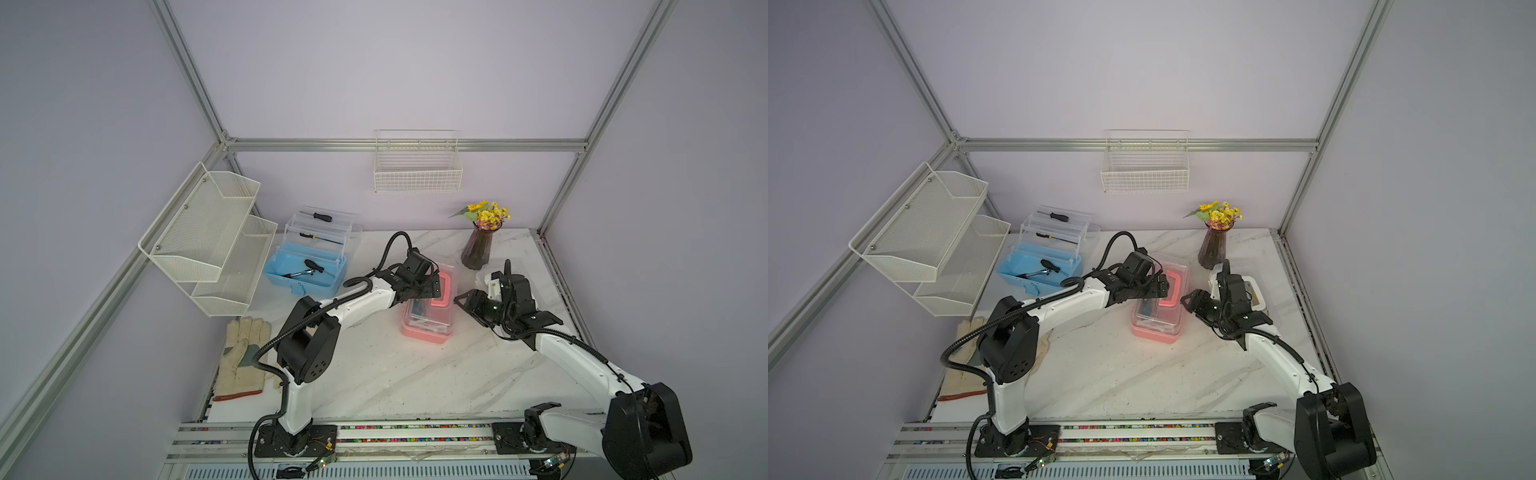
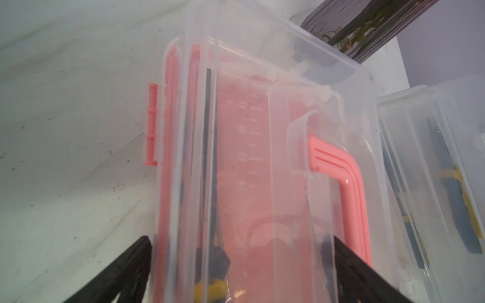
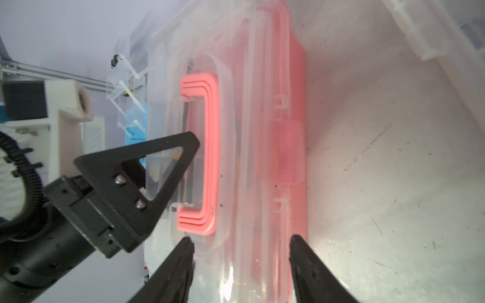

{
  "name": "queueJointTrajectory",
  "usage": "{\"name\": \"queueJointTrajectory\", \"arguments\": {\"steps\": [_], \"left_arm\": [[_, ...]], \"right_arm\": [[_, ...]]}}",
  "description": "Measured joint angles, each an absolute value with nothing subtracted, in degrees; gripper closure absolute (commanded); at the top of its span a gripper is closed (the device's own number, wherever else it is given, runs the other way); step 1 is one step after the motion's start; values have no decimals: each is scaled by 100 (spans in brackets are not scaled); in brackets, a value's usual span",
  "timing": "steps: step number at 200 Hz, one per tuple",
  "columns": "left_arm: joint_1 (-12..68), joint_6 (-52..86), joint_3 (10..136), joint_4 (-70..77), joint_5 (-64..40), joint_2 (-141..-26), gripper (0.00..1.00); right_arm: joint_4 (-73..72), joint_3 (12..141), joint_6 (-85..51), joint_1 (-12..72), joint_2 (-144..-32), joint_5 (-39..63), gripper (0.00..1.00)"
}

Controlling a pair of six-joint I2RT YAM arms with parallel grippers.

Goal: Close toolboxes
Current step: Adjust the toolbox at the center of the board.

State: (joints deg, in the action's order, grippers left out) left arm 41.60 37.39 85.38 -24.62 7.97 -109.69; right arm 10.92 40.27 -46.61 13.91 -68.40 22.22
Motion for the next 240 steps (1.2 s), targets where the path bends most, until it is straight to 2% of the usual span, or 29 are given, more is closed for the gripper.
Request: {"name": "queueJointTrajectory", "arguments": {"steps": [16, 99, 126, 183, 240], "left_arm": [[4121, 3684, 8132, -2497, 893, -10672, 12], [3785, 3972, 6469, -1647, 602, -9564, 14], [3754, 4075, 6263, -1479, 550, -9439, 14], [3745, 4180, 6112, -1448, 508, -9297, 14], [3745, 4237, 6112, -1448, 495, -9297, 15]], "right_arm": [[790, 3830, -4818, 1391, -6755, 2257, 33], [-1876, 2359, -5961, 1476, -7116, 2519, 28], [-3105, 1994, -6357, 1658, -7762, 2545, 27], [-5535, 1789, -7028, 2003, -9347, 2550, 18], [-7140, 1863, -7664, 2244, -10477, 2510, 15]]}}
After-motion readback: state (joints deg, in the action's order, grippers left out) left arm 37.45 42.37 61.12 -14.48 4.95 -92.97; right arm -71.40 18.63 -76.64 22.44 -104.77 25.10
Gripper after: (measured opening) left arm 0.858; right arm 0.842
